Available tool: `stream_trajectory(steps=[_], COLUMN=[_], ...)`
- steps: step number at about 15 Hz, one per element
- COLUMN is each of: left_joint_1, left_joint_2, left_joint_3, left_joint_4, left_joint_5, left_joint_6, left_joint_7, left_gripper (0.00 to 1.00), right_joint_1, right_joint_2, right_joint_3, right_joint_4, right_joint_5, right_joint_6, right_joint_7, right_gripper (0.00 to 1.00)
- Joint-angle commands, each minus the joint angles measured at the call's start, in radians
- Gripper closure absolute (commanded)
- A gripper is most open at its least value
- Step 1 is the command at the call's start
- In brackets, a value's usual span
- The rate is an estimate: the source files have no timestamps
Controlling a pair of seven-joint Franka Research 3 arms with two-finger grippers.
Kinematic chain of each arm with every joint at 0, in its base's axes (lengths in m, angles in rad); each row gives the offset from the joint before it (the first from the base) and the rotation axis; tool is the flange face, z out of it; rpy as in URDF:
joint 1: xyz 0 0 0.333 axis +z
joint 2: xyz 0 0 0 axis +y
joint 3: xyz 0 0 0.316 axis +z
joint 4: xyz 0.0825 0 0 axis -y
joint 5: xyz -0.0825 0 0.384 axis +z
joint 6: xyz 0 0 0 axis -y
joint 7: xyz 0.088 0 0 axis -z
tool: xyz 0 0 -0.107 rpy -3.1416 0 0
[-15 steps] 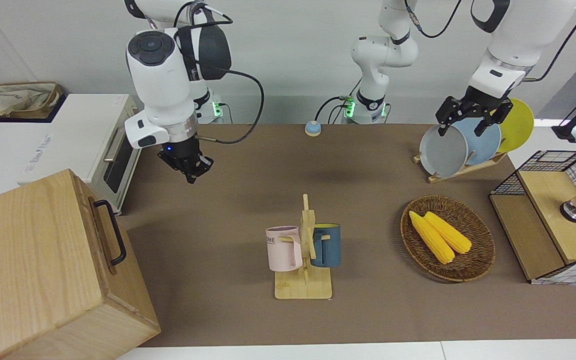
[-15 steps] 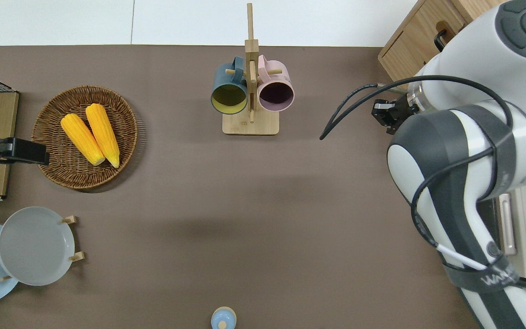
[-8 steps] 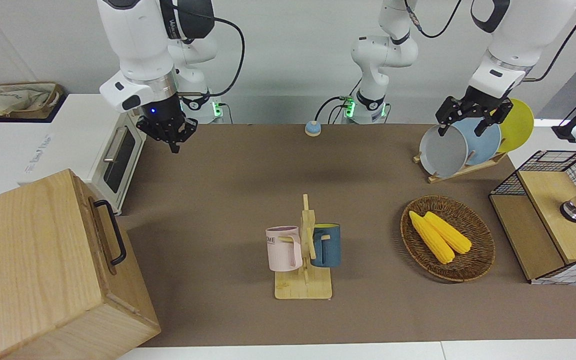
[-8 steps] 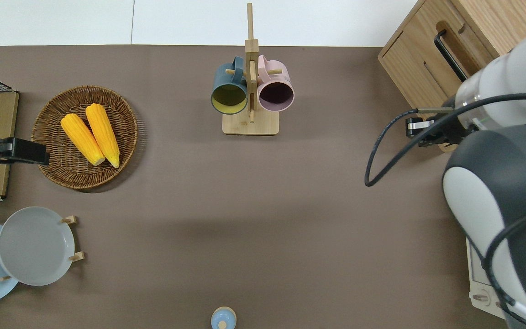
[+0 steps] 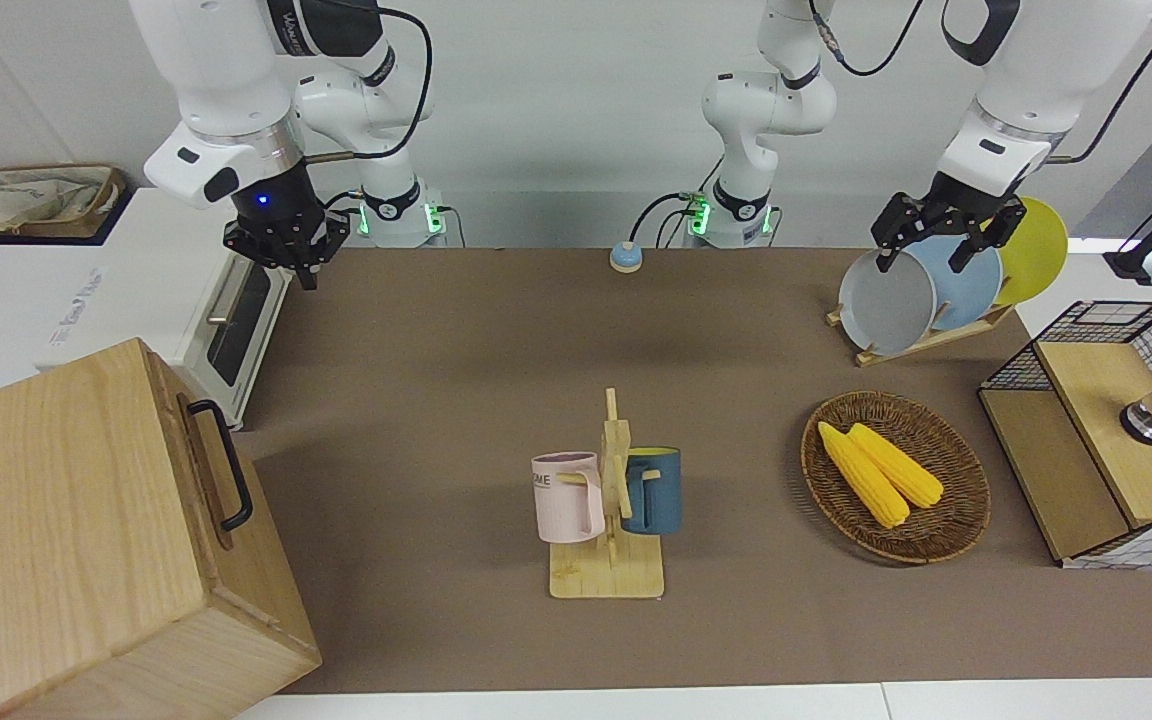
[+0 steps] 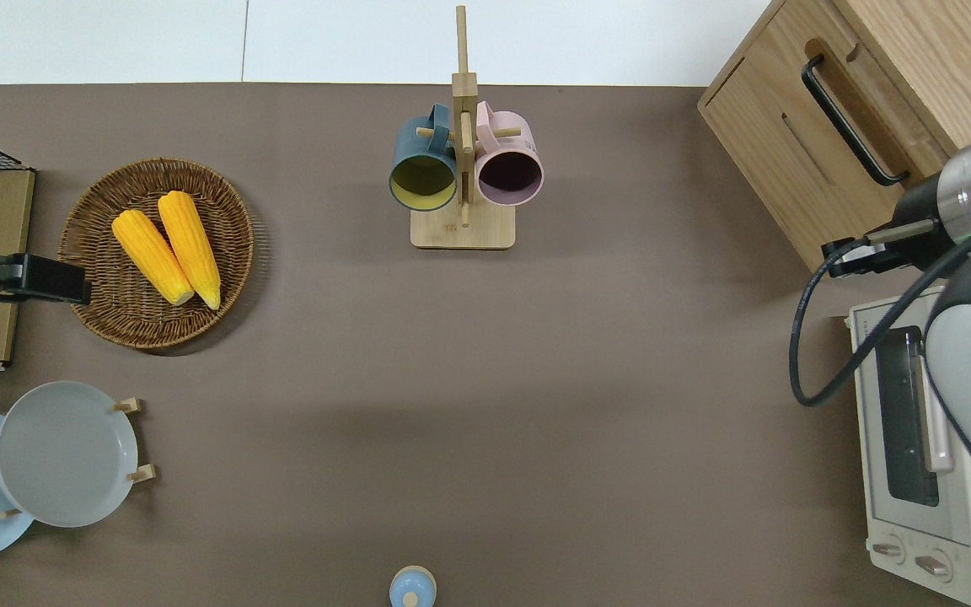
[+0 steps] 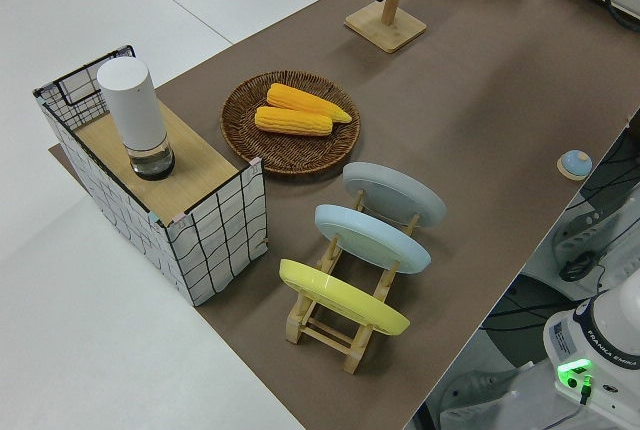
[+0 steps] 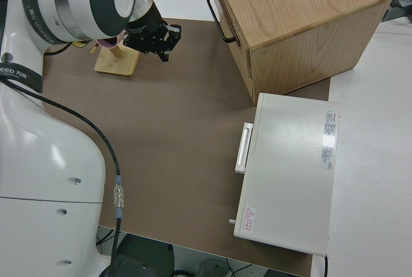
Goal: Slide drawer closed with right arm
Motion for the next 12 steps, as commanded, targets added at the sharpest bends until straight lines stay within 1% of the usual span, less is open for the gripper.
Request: stream_trajectory(steps=[1,2,3,4,5,8,10,12], left_joint_1=[-0.017,-0.017,-0.017,-0.017,-0.017,-0.017,-0.017,-0.017], left_joint_2=[0.013,0.013,0.013,0.013,0.013,0.013,0.013,0.013], left_joint_3=[0.017,0.017,0.017,0.017,0.017,0.017,0.017,0.017], left_joint_4=[0.02,0.02,0.02,0.02,0.02,0.02,0.02,0.02], left_joint_5=[0.012,0.012,0.012,0.012,0.012,0.011,0.012,0.012], left_joint_6=[0.0,0.0,0.0,0.0,0.0,0.0,0.0,0.0], left_joint_7=[0.007,0.007,0.007,0.007,0.007,0.007,0.007,0.007], left_gripper=[0.0,0.0,0.0,0.0,0.0,0.0,0.0,0.0], right_joint_1=[-0.013,-0.009,-0.004,-0.006,-0.004,0.003,0.005,-0.003], right_joint_2=[-0.013,-0.013,-0.01,-0.01,-0.01,-0.01,-0.01,-0.01], right_joint_3=[0.011,0.011,0.009,0.011,0.011,0.011,0.012,0.012], right_joint_4=[-0.018,-0.018,-0.018,-0.018,-0.018,-0.016,-0.015,-0.015], right_joint_5=[0.005,0.0,-0.002,0.0,0.0,0.002,0.002,0.0], right_joint_6=[-0.008,-0.006,-0.006,-0.006,-0.006,-0.008,-0.008,-0.008], right_joint_7=[-0.033,-0.027,-0.007,0.011,0.028,0.065,0.123,0.128], right_gripper=[0.893,0.703,0.438,0.291,0.003,0.013,0.013,0.013])
